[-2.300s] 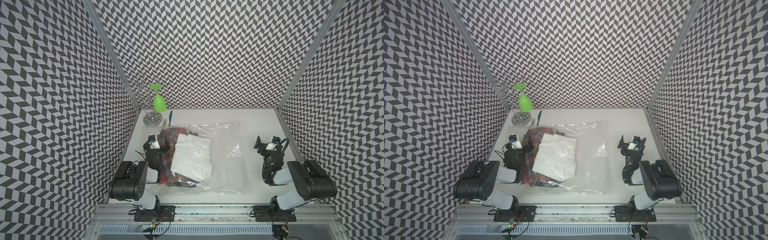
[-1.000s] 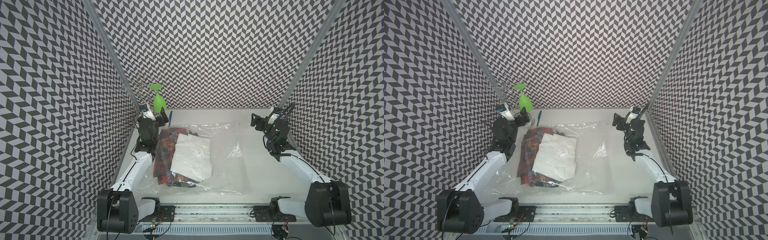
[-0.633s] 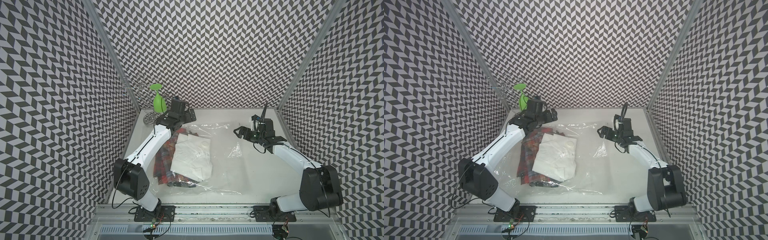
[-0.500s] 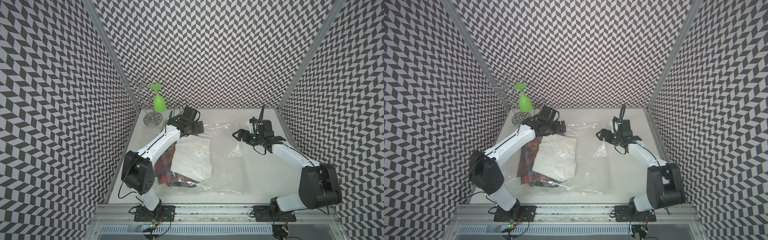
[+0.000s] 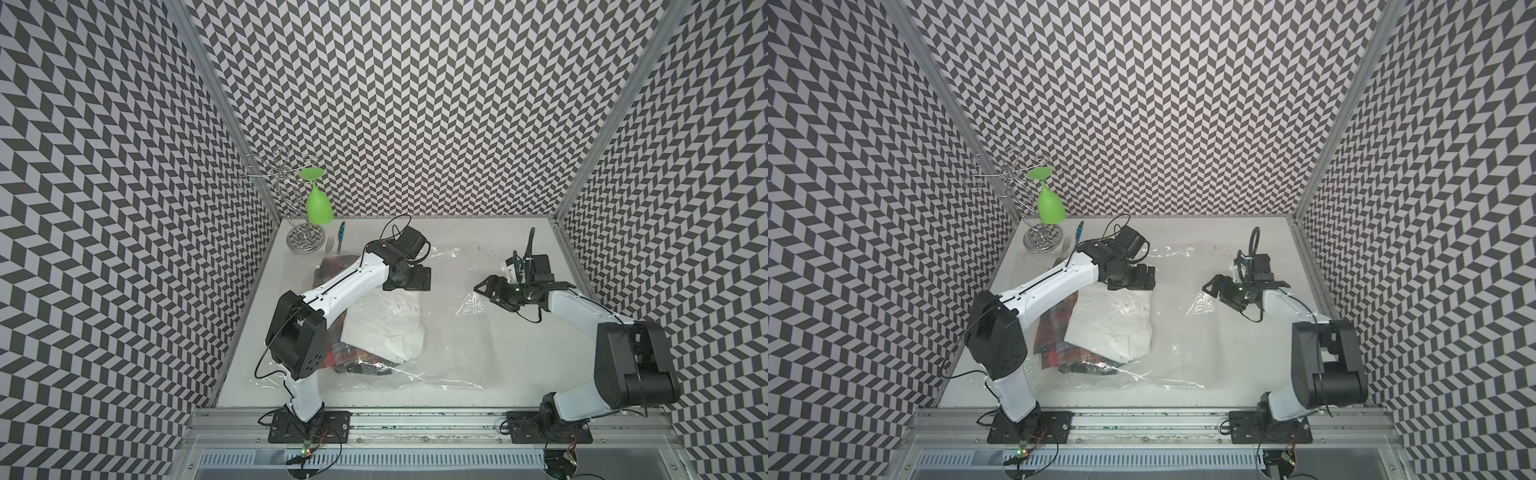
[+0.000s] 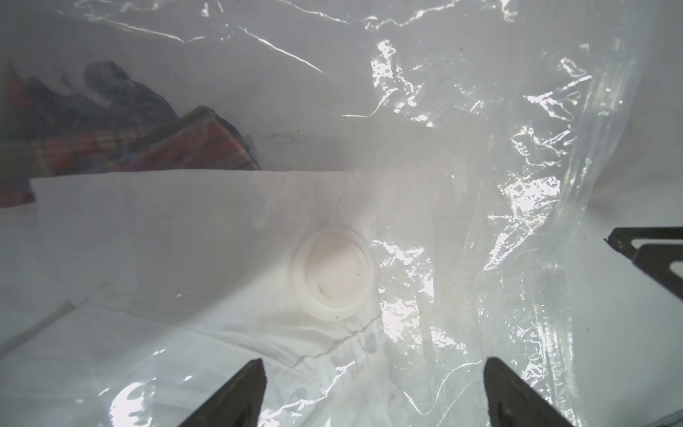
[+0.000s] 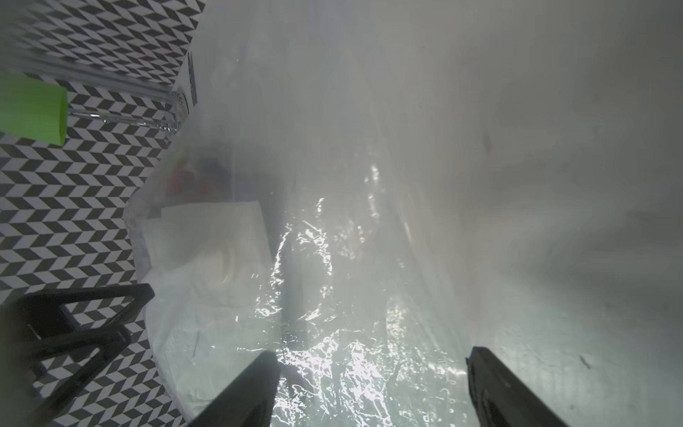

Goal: Take the shirt out of the vacuum bag
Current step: Open the vacuum bag at the center of the board.

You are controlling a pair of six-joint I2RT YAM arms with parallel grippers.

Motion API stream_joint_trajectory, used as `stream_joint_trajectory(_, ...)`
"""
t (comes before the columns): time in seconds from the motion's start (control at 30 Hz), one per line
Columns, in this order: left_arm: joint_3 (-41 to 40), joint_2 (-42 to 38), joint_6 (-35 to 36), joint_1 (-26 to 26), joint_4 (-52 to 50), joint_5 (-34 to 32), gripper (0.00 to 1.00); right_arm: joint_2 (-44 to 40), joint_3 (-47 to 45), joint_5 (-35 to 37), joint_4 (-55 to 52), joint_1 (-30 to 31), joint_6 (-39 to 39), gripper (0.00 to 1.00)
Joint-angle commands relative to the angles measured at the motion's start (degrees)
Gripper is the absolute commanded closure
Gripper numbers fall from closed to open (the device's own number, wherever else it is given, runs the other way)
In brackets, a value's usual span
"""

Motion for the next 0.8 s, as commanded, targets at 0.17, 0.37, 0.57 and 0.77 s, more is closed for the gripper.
stream_joint_trajectory(0.17, -10.34, -3.38, 2.37, 1.56, 4.73, 2.11, 0.26, 4.78, -1.31, -8.71, 5.82, -2.27, 0.31, 0.53)
stream_joint_trajectory(0.37, -18.94, -6.53, 2.57, 3.47, 9.4, 3.95, 0.51, 5.85, -2.12, -8.36, 6.16, -2.34, 0.13, 0.76)
stream_joint_trajectory(0.57, -24.24, -9.59, 3.06, 4.73, 13.03, 5.15, 0.58, 7.89, -4.04, -7.71, 8.66, -2.36, 1.54, 0.87)
stream_joint_trajectory(0.77, -28.08, -11.79, 3.66, 6.2, 15.52, 6.71, 0.59, 10.17, -4.46, -6.71, 10.32, -2.36, 2.18, 0.92)
